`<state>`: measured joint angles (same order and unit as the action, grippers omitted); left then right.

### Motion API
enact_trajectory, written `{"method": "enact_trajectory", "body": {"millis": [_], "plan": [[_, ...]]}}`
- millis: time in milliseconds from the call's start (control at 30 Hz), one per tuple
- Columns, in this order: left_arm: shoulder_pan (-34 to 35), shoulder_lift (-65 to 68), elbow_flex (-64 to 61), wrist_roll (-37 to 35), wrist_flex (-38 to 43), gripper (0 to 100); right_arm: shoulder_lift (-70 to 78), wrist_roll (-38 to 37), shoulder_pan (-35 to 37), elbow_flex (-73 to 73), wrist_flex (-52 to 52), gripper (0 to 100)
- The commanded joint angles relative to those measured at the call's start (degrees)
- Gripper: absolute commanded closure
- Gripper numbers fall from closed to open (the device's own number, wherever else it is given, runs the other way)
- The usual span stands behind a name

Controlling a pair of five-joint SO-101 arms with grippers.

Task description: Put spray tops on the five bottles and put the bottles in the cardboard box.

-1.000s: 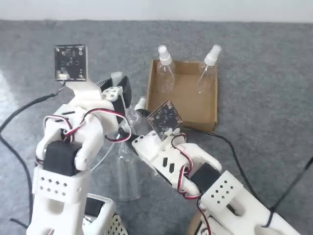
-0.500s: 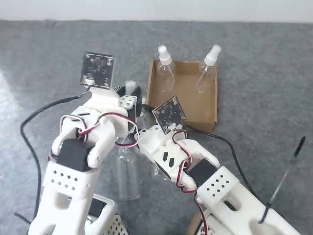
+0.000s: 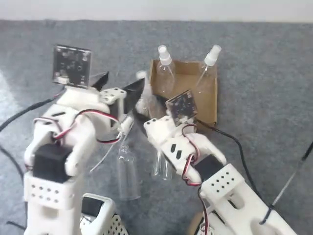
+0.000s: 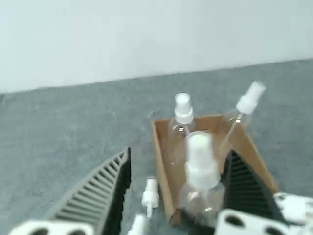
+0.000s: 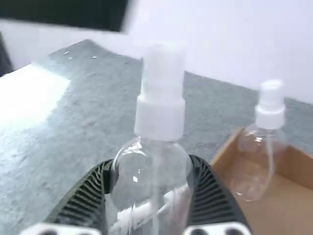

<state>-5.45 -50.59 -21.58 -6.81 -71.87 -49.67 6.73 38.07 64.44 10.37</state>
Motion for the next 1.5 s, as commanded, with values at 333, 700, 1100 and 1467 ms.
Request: {"method": "enact_trajectory", "body": {"millis": [333, 700, 1100, 1467], "plan": [[4.22, -32.26, -34.59, 4.57, 8.26, 70, 12.7, 0.53, -5.85, -23.65, 4.62, 99.4], [-4.75, -39.47, -50.59, 6.33, 18.2, 70, 23.6, 0.62, -0.4, -42.73, 21.67, 99.4], [-0.35, -29.98, -50.95, 6.77, 24.18, 70, 7.43, -3.96, 1.8, -30.95, 27.91, 99.4], [13.19, -29.45, -50.95, 9.32, 26.2, 70, 17.27, -9.85, -12.97, -30.95, 14.81, 99.4]]}}
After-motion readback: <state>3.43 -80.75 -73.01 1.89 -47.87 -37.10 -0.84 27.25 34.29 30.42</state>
